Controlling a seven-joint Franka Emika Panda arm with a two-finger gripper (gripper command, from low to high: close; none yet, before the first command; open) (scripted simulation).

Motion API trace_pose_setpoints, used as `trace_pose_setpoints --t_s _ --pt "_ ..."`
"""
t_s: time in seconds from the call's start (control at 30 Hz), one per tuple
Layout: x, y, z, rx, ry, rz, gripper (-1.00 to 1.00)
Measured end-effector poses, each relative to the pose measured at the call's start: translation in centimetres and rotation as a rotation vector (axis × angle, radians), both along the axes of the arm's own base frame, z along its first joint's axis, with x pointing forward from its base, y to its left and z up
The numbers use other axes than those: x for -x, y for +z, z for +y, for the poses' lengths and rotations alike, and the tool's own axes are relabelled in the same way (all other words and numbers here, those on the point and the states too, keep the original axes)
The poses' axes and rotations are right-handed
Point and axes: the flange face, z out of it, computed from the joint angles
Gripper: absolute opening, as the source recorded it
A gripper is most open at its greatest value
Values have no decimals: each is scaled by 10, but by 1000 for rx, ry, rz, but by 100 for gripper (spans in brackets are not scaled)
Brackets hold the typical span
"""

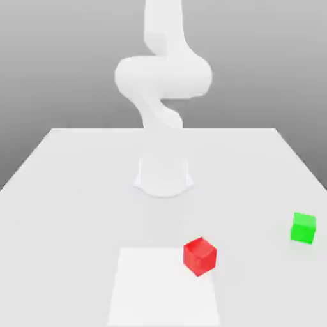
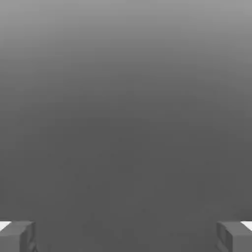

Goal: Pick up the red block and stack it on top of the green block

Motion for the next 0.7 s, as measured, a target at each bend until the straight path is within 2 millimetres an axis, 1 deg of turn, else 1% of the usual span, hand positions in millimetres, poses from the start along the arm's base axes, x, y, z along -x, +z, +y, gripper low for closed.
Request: trace_pose_setpoints --t_s 0.07,0.13,0.2,0.3,0.37,0.43,0.5,0.57,0.6,0.7 --pt "-23 -49 8 21 54 76 0" --pt "-40 -99 17 42 108 149 0" --pt "-51 -149 26 63 162 221 0" --pt "-55 -224 41 98 247 329 0" --pt "-50 -274 50 123 305 403 0" --pt "-39 -325 58 150 367 479 0" --pt "-21 -376 65 180 433 560 0" --pt "4 -424 69 211 501 643 0" --pt "13 -441 71 222 525 668 0" --pt "19 -475 71 229 541 689 0"
